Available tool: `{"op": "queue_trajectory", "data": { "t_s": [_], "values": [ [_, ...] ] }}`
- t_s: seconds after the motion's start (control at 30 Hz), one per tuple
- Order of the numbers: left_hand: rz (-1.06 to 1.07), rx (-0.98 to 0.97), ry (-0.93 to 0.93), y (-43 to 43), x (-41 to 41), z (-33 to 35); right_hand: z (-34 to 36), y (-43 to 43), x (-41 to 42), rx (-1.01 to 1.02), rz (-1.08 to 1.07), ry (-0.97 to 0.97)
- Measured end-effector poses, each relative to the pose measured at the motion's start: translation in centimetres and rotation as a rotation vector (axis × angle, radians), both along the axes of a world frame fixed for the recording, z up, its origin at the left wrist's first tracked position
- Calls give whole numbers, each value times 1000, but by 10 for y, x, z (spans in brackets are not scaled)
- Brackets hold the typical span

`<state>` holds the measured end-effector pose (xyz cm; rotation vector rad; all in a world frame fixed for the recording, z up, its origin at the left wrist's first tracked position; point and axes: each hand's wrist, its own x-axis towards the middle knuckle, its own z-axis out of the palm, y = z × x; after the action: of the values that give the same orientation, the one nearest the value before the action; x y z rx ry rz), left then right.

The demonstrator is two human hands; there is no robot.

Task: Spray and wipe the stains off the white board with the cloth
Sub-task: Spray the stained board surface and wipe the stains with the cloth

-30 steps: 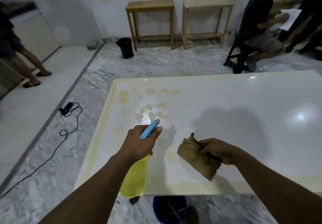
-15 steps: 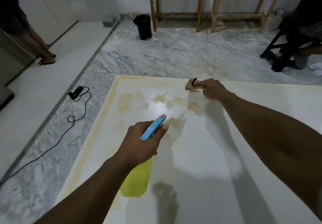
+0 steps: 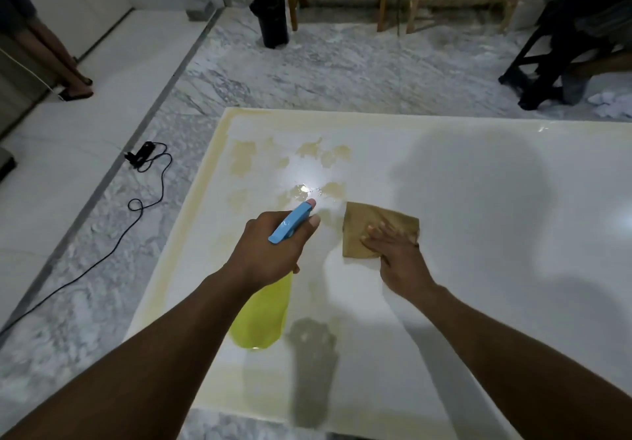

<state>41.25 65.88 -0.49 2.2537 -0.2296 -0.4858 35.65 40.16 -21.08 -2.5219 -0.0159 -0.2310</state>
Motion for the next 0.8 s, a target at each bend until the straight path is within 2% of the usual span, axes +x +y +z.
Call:
{"op": "queue_trajectory", "data": {
  "t_s": [0.2, 0.33, 0.4, 0.53, 0.6, 0.67, 0.8],
  "values": [
    [-50, -78, -19, 68, -88, 28, -2, 96, -160, -11, -23, 21],
    [-73, -116, -17, 117, -136, 41, 41, 122, -194, 127, -48, 212],
    [-83, -121, -13, 133, -145, 46, 84, 125, -194, 225, -116, 318],
    [-102, -137, -34, 151, -141, 57, 153, 119, -180, 654, -241, 633],
    [-121, -157, -55, 151, -127, 62, 171, 113, -162, 795, -261, 754],
    [-134, -169, -70, 147, -106, 62, 180, 104, -133, 835, -246, 846],
    [-164, -162, -53, 129, -49, 53, 189, 77, -45, 747, -195, 930]
  ]
}}
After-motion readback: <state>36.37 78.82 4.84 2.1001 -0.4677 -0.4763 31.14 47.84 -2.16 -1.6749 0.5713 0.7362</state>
